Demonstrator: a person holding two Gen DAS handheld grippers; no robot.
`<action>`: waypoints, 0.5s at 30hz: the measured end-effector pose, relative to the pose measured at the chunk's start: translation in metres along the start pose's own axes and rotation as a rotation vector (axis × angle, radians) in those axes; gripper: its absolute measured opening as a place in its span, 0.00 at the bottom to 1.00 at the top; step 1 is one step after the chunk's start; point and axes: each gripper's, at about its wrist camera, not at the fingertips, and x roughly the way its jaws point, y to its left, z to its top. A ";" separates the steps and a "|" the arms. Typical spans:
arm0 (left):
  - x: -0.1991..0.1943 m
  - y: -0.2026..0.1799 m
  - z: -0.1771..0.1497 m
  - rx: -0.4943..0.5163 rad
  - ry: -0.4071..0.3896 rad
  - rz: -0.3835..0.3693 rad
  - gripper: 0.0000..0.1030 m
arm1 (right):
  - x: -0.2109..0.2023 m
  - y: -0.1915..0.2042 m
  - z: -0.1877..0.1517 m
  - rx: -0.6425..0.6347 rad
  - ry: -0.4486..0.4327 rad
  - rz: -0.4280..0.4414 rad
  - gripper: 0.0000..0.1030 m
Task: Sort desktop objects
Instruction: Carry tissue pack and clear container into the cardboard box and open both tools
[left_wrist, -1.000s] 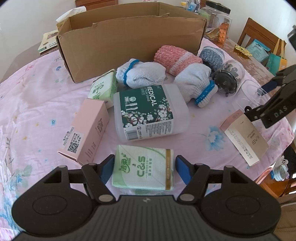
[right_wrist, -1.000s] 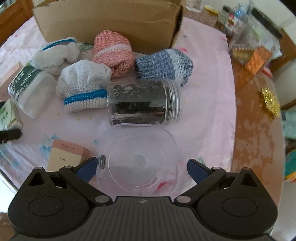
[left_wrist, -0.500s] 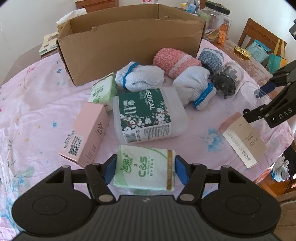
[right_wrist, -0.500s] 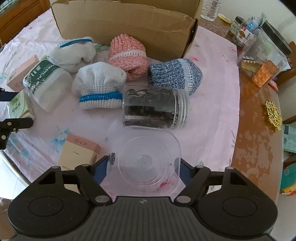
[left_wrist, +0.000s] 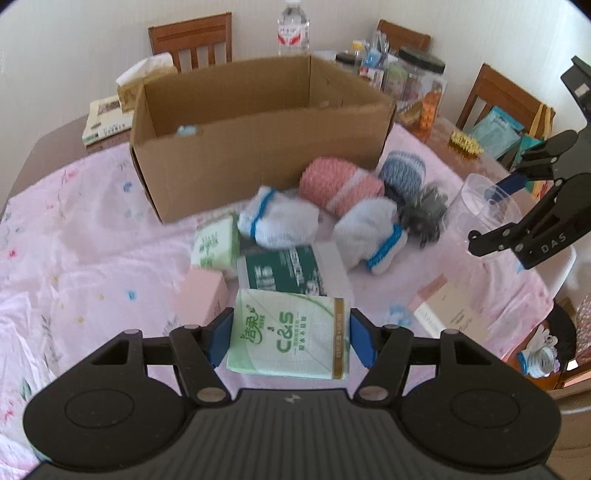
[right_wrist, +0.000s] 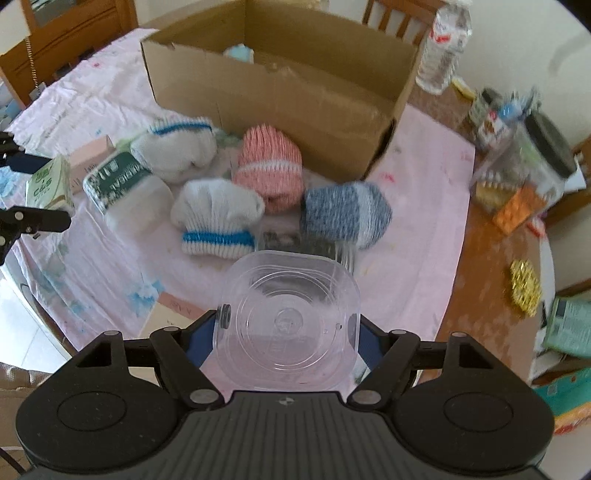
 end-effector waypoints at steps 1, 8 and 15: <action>-0.003 0.001 0.005 -0.003 -0.008 -0.004 0.62 | -0.004 0.000 0.004 -0.007 -0.013 0.004 0.78; -0.015 0.008 0.043 0.019 -0.083 -0.003 0.62 | -0.023 -0.005 0.036 -0.045 -0.085 0.002 0.78; -0.011 0.023 0.092 0.042 -0.157 0.034 0.62 | -0.036 -0.019 0.080 -0.090 -0.158 -0.015 0.78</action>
